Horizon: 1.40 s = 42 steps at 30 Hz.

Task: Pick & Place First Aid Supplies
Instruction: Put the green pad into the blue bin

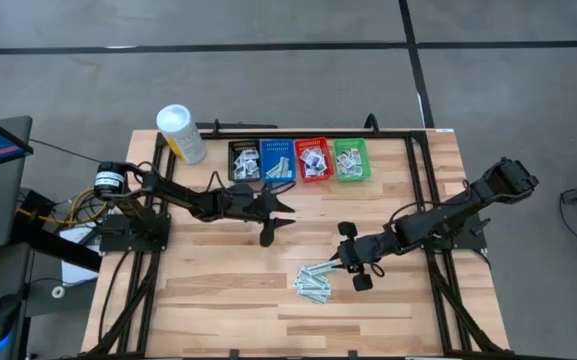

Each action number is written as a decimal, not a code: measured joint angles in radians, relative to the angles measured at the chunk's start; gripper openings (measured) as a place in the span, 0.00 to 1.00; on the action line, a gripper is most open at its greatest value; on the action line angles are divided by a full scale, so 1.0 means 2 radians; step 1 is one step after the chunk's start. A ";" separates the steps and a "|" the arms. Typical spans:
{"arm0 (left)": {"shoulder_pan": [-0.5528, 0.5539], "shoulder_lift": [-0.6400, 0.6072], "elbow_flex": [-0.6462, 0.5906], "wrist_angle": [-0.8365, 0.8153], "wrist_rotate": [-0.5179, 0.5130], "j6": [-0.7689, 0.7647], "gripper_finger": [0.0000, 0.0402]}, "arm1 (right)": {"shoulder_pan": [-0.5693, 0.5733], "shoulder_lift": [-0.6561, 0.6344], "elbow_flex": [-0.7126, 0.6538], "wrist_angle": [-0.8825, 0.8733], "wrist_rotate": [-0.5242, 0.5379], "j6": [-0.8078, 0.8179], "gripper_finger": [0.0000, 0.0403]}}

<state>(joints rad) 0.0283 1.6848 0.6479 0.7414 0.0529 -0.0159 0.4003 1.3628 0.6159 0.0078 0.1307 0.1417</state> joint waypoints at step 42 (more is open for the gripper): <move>-0.001 0.000 0.000 0.000 0.000 -0.009 0.37 | -0.008 0.139 0.001 0.039 -0.001 0.020 0.60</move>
<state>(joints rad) 0.0261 1.6840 0.6472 0.7414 0.0528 -0.0345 0.3836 1.6414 0.6180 0.0850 0.1296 0.1812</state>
